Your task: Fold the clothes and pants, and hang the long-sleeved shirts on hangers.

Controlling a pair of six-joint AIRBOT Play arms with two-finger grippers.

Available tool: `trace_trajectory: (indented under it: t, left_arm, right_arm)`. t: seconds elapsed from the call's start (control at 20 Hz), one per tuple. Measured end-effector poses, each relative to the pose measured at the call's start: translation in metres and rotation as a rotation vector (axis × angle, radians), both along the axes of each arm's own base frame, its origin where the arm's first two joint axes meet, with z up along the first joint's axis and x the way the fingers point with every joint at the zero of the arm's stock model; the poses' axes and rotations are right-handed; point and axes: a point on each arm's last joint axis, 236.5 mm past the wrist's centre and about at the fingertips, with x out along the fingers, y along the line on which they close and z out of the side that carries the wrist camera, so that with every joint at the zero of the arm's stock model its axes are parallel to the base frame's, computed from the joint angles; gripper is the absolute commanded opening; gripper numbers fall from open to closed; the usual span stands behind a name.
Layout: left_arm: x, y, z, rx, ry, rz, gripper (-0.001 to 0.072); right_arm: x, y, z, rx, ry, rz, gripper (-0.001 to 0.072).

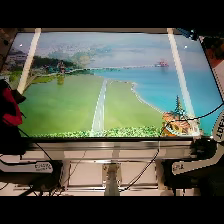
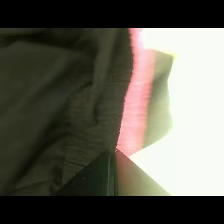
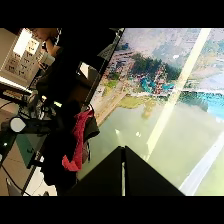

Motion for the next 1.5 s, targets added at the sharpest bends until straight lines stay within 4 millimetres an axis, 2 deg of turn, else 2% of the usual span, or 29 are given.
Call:
trace_trajectory:
  t: [0.1,0.2,0.3,0.4,0.55,0.65,0.75,0.85,1.1,1.2,1.3,1.5]
  left_arm:
    - [0.024,-0.026,0.028,-0.088,-0.171,-0.018,0.0005]
    - [0.050,-0.064,0.065,-0.212,-0.367,-0.071,0.0006]
    - [0.074,-0.113,0.114,-0.363,-0.569,-0.164,0.0005]
    - [0.088,-0.171,0.174,-0.514,-0.764,-0.289,0.0004]
    - [0.081,-0.268,0.259,-0.702,-0.976,-0.513,0.0004]
    - [0.066,-0.332,0.292,-0.790,-1.030,-0.660,0.0004]
    - [0.048,-0.395,0.308,-0.864,-1.034,-0.793,0.0004]
    - [0.031,-0.454,0.315,-0.918,-1.023,-0.899,0.0004]
    - [-0.007,-0.583,0.312,-1.002,-1.008,-1.076,0.0004]
    - [-0.021,-0.625,0.303,-1.017,-0.998,-1.120,0.0004]
    - [-0.035,-0.658,0.295,-1.019,-0.993,-1.165,0.0004]
    - [-0.050,-0.706,0.293,-1.008,-1.010,-1.243,0.0003]
  right_arm:
    - [0.000,0.000,0.000,0.000,0.000,0.000,0.0019]
    - [0.000,0.000,0.000,0.000,0.000,0.000,0.0019]
    - [0.000,0.000,0.000,0.001,-0.001,-0.002,0.0018]
    - [0.002,-0.001,0.001,0.003,-0.004,-0.008,0.0017]
    - [0.003,-0.002,0.002,0.004,-0.008,-0.015,0.0016]
    - [0.005,-0.008,0.003,-0.005,-0.014,-0.038,0.0016]
    - [0.008,-0.024,0.003,-0.030,-0.023,-0.083,0.0016]
    - [0.010,-0.050,0.004,-0.062,-0.027,-0.154,0.0016]
    - [0.007,-0.133,-0.001,-0.122,0.016,-0.350,0.0016]
    - [0.000,-0.165,-0.011,-0.152,0.058,-0.414,0.0016]
    - [-0.008,-0.196,-0.023,-0.197,0.106,-0.478,0.0016]
    - [-0.028,-0.243,-0.051,-0.280,0.212,-0.569,0.0016]
